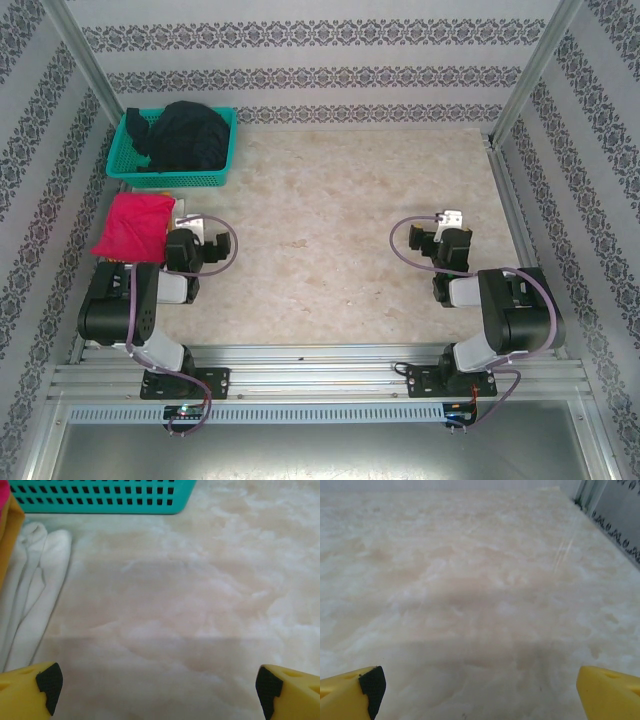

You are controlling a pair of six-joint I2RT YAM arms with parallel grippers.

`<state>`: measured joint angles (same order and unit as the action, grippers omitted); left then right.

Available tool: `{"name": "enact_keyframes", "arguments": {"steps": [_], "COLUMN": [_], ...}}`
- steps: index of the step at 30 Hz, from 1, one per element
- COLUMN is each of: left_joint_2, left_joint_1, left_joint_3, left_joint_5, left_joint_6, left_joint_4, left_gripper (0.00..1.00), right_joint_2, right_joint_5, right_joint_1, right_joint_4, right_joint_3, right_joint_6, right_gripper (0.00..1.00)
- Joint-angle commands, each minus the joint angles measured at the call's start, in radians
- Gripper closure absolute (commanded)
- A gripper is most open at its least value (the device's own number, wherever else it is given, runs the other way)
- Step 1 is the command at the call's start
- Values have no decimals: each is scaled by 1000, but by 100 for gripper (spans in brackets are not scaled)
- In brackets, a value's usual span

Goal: Fold and stack the t-shirts

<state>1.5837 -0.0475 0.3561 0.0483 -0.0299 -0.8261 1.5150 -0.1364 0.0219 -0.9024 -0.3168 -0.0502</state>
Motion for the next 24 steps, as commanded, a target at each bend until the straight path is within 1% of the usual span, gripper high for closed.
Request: {"name": "enact_keyframes", "arguments": {"steps": [1,3,10,12,14,15,24], "left_joint_2": [-6,1,-1,-1,-1,-1,-1], "left_joint_1": [20,26,27,28,27,28,28], "left_joint_3": [17,12,15,23,40,44,43], "left_joint_5": [-46,-62,-57,-34,22,32,33], "left_joint_6": [-5,-1,-1,7,30,34,33], "left_joint_4": [-125,-147,-137,-122,-89,-78,-81], "left_gripper": [0,0,0,0,0,0,0], "right_joint_2": [-7,-1,-3,-4,-4,-4,-3], "right_joint_5": [-36,-37,-36,-35,-35,-35,-37], "right_joint_1": [5,4,4,4,4,4,5], "right_joint_4": [-31,-45,-39,-39,-39,-39,-35], "right_joint_3": [-21,-21,-21,-21,-21,-21,-21], "right_joint_6": [-16,-16,-16,-16,-15,-16,-15], "right_gripper": [2,2,2,2,2,2,2]}}
